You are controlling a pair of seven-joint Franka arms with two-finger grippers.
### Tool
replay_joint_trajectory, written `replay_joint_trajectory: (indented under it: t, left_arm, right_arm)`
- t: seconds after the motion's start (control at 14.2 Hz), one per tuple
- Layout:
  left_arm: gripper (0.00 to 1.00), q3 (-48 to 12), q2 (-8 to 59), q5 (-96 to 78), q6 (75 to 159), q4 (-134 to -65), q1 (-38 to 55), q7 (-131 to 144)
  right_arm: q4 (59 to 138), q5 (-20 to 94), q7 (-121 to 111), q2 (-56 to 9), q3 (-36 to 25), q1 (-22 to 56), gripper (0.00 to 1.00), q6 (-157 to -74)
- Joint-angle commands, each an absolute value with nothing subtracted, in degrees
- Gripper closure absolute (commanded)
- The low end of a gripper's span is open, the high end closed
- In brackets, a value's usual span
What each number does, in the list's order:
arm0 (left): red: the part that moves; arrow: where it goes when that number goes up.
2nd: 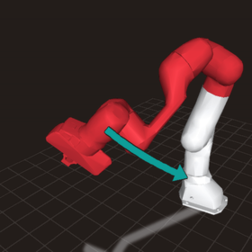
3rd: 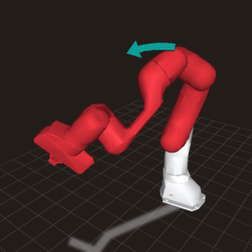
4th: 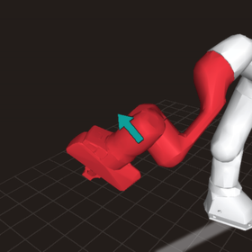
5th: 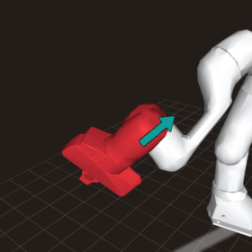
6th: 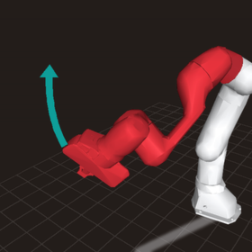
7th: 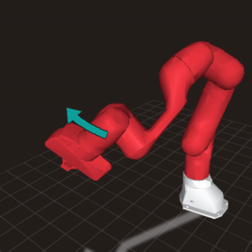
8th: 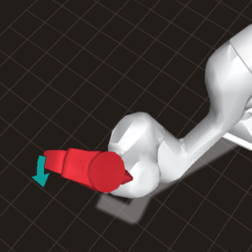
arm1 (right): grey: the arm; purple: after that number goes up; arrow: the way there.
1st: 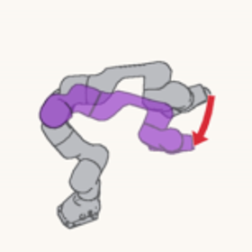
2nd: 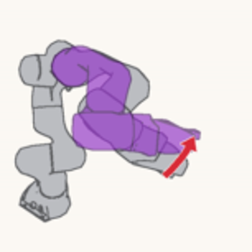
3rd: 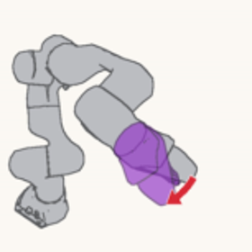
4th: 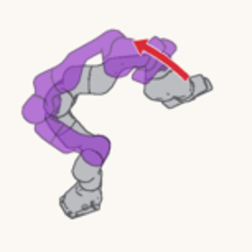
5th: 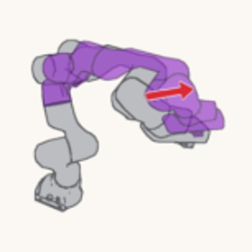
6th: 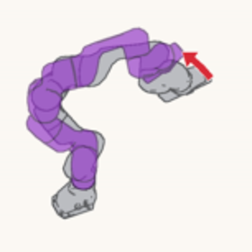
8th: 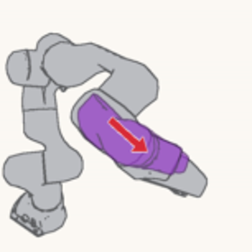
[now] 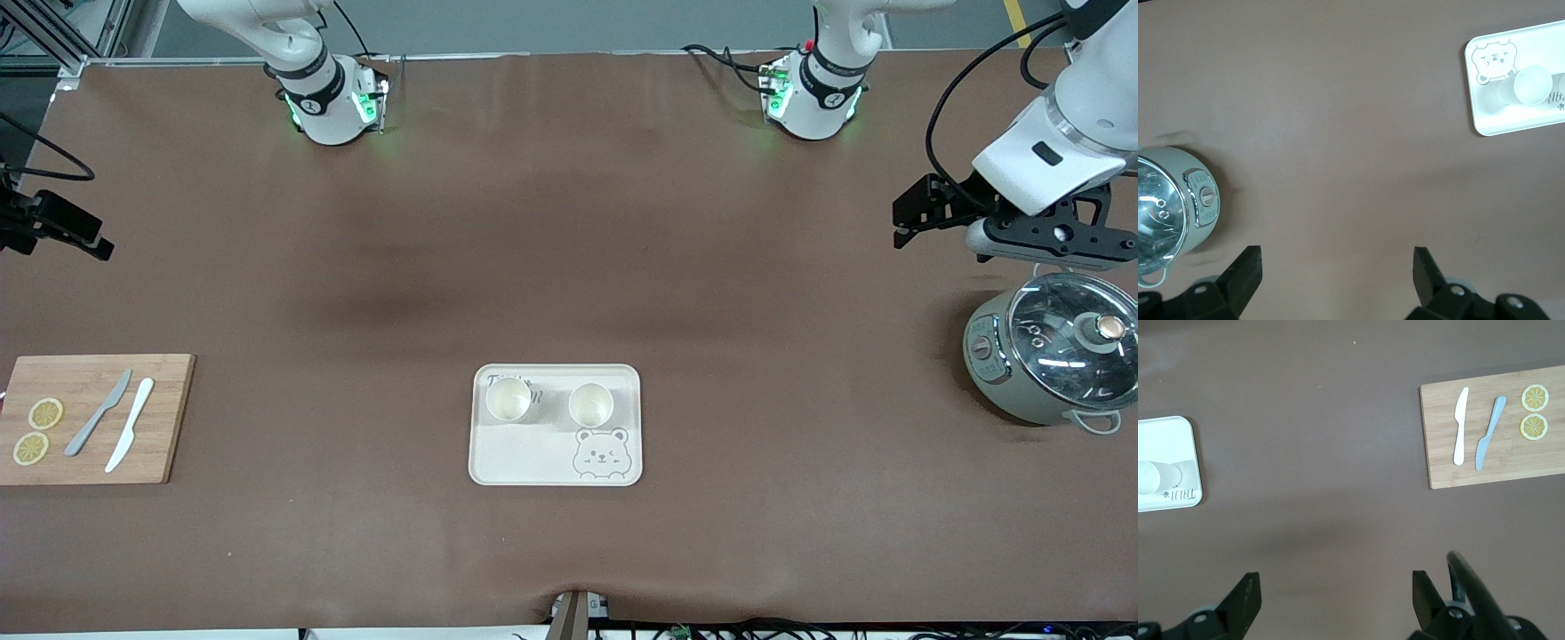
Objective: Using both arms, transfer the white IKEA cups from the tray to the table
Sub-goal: 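Reach both grippers toward the two white cups on the tray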
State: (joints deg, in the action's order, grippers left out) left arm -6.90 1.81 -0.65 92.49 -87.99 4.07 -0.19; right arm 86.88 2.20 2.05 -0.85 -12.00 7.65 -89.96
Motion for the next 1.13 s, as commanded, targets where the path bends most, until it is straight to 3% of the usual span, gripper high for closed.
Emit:
replay_joint_trajectory:
  t: [0.0, 0.42, 0.71, 0.85, 1.06]
  left_arm:
    - [0.0, -7.3, 1.9, 0.6, 91.9, -87.4, 3.5, -0.7]
    - [0.0, -8.3, 3.7, -1.0, 94.0, -88.2, 4.7, 0.4]
    - [0.0, -11.0, 7.7, -0.6, 96.6, -87.6, 4.8, 2.0]
    - [0.0, -11.7, 12.0, -0.4, 98.3, -86.1, 6.5, 8.2]
    - [0.0, -11.3, 23.3, 0.0, 99.3, -76.7, 11.2, 14.7]
  right_arm:
    - [86.7, 2.4, 1.9, -0.5, -11.4, 6.4, 0.0, -89.3]
    - [87.1, 2.4, 2.1, -0.7, -11.3, 6.8, 0.0, -88.6]
    - [87.2, 2.9, 2.4, -4.7, -11.1, 9.0, 0.0, -91.2]
    - [87.2, 3.2, 2.8, -7.0, -11.0, 10.1, 0.0, -93.7]
    - [87.1, 7.6, 3.8, -11.4, -11.0, 12.7, 0.0, -97.0]
